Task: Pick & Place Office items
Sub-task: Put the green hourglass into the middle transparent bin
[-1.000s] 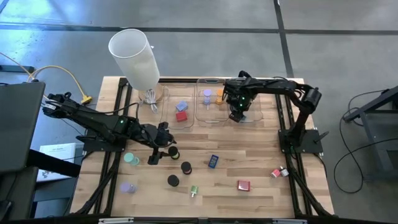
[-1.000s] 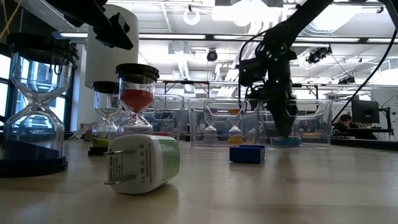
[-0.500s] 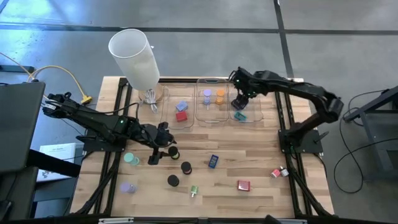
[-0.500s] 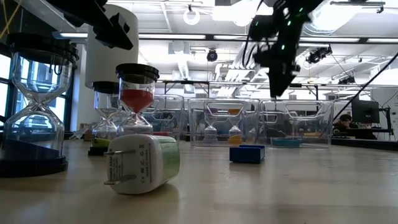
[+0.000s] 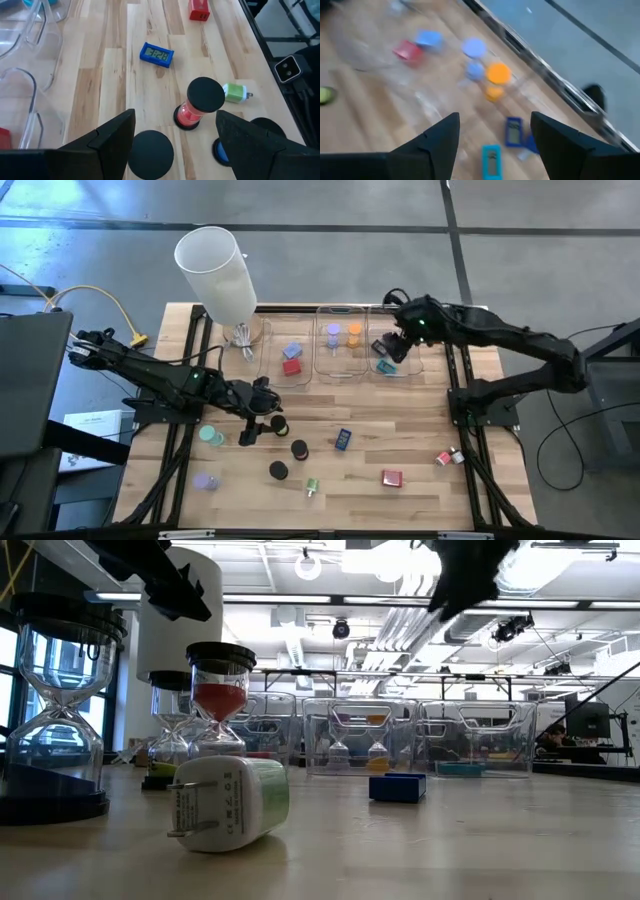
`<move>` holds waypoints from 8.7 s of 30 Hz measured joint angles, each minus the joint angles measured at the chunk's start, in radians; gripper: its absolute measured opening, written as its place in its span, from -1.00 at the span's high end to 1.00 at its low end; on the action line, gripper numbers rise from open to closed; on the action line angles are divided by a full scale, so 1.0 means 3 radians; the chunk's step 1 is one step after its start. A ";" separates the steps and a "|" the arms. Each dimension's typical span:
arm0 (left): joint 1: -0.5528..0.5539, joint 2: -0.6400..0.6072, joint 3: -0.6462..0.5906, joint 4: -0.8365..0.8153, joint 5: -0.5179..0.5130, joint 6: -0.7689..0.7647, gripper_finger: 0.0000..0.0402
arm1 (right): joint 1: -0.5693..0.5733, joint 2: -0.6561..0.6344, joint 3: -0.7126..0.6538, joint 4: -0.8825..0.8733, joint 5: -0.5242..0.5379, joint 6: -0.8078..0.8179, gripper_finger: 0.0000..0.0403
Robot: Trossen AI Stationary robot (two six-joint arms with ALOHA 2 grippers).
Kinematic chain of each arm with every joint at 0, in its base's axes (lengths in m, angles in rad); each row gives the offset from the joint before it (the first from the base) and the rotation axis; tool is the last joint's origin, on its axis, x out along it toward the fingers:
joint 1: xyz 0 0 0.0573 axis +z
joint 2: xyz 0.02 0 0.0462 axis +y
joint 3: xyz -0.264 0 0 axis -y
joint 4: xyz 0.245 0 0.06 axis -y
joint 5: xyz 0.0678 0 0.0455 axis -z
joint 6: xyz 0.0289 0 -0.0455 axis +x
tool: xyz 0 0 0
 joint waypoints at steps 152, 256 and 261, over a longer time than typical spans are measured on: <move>-0.0175 0.0966 0.1190 -0.1088 -0.0868 -0.0255 0.18 | 0.2359 0.0813 -0.1296 0.2040 0.1276 0.0959 -0.15; -0.0254 0.0912 0.1569 0.1451 -0.0949 0.0374 0.18 | 0.2741 0.0946 -0.1299 0.5936 0.1521 -0.4822 -0.75; -0.0254 0.0912 0.1569 0.1494 -0.0947 0.0407 0.18 | 0.2646 0.0946 -0.1300 0.5939 0.1263 -0.4825 -0.75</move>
